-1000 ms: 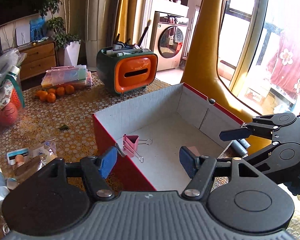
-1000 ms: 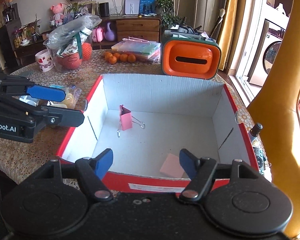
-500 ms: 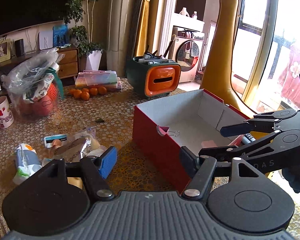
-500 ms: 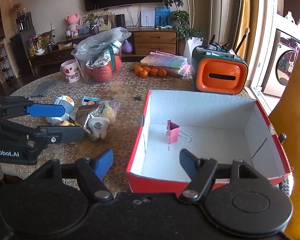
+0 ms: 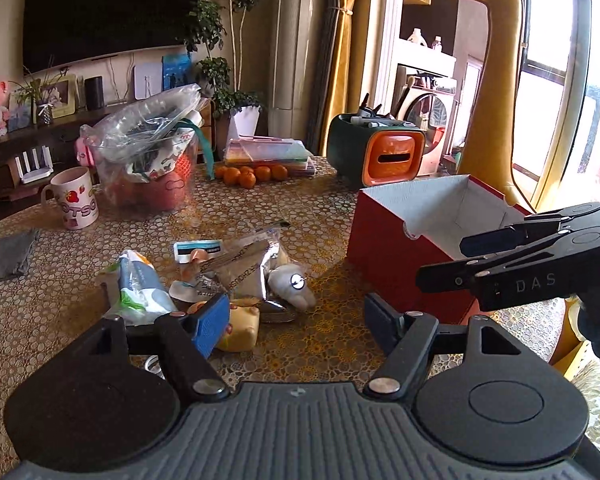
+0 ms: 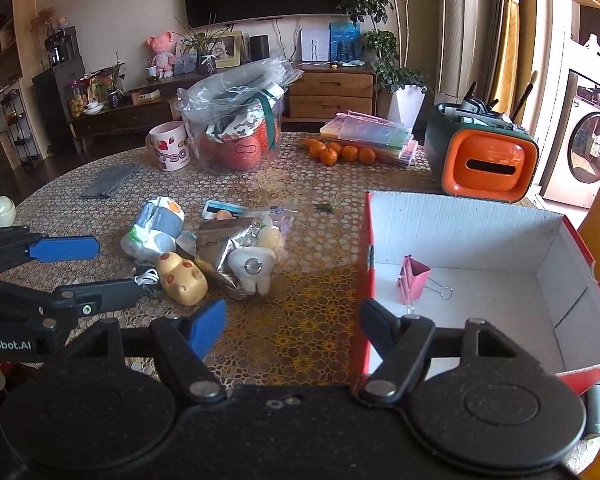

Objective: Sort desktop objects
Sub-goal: 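Withdraw both tools from the box back toward the item pile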

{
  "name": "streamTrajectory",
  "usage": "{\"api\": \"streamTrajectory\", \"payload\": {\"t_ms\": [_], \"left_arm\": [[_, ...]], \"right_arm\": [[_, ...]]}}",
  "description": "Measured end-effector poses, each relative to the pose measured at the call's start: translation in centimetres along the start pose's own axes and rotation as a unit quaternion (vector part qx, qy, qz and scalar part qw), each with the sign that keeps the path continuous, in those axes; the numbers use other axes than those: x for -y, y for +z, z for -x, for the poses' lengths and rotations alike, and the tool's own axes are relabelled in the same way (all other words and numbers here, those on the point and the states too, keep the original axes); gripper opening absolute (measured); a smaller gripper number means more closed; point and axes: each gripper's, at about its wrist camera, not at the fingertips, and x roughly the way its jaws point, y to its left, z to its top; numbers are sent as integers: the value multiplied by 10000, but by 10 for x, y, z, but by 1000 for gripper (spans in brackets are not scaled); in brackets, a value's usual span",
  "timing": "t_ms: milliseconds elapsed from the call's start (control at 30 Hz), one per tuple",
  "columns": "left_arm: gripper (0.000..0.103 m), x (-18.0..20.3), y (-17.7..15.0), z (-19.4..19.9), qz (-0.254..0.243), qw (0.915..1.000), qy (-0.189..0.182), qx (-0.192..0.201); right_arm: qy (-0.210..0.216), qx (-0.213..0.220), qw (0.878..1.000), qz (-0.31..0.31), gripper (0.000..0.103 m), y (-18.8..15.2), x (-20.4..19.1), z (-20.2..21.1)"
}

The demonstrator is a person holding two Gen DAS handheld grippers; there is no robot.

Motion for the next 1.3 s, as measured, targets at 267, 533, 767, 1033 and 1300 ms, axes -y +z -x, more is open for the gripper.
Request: {"api": "streamTrajectory", "payload": {"t_ms": [267,533,767,1033,1300], "left_arm": [[73,-26,-19,-5,151,9991,387,1],[74,-39,-30,-22,35,9985,535,-140],[80,-50,-39,-41,95,9980,556,-289],[84,-70,-49,-66,266,9965,620,-494],[84,-86,-56,-84,386,9944,732,-663]], "right_arm": [[60,58,10000,-36,74,2,-19,-20],[63,-30,10000,5,74,5,-28,-47],[49,-179,9998,44,74,5,-29,-71],[54,-351,9994,58,74,7,-27,-99],[46,-512,9987,12,73,8,-24,-125]]}}
